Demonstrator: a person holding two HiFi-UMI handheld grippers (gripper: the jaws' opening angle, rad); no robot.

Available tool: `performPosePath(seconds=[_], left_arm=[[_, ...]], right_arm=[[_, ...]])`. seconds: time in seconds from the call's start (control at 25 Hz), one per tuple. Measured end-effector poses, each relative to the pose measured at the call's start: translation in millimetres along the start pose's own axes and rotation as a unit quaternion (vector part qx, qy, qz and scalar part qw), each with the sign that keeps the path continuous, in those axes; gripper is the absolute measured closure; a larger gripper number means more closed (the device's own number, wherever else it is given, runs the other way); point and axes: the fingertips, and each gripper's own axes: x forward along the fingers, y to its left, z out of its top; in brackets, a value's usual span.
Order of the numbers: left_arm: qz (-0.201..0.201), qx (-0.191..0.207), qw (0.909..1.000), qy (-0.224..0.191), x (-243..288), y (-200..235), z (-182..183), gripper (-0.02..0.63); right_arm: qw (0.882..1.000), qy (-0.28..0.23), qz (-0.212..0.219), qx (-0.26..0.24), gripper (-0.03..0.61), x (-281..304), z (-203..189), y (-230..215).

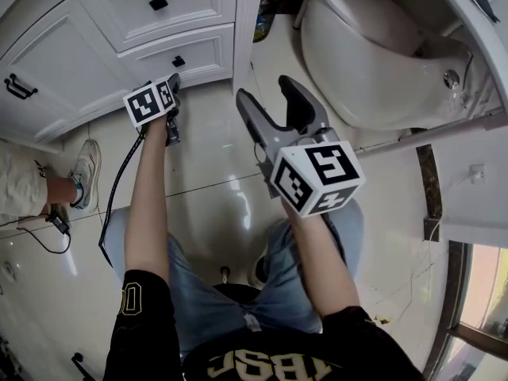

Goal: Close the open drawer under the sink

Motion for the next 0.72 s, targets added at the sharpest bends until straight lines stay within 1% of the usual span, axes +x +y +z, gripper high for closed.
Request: performPosePath(seconds=[0.08,0.2,0.28,0.36,0.48,0.52,0.6,0.68,0.72], left_arm=[[-0.011,0.017,0.9997,-0.015,-25,-2,13,0.27],[-0.023,0.06,0.9956,-0.068,-69,-6,48,0.268],[-0.033,0.085,0.9893,-0.114,-106,-10,75,0.264],[-0.04,0.103,0.9806,-0.162,-149,-13,98,0.264],[-0.047,0.107,0.968,-0.222,-214,-11,115,0.264],[-0.049,0.103,0.9646,-0.238,-234,-10,118,0.264],[-0.053,0.097,0.959,-0.261,-268,-8,118,0.264],[-0.049,0.102,0.9543,-0.277,-294,-8,112,0.264],[-0.042,0.106,0.9523,-0.283,-304,-8,106,0.264]], right_arm=[[1.0,-0.01,0.003,-0.006,0.277,3,6,8],[1.0,-0.019,0.009,-0.01,0.278,11,11,21],[0.999,-0.024,0.019,-0.008,0.278,15,15,34],[0.999,-0.031,0.033,-0.012,0.277,15,21,49],[0.997,-0.046,0.045,-0.05,0.276,12,30,70],[0.995,-0.052,0.042,-0.07,0.276,10,32,73],[0.992,-0.062,0.018,-0.111,0.276,4,36,74],[0.987,-0.071,-0.01,-0.143,0.276,-6,41,71],[0.985,-0.077,-0.019,-0.151,0.276,-10,44,70]])
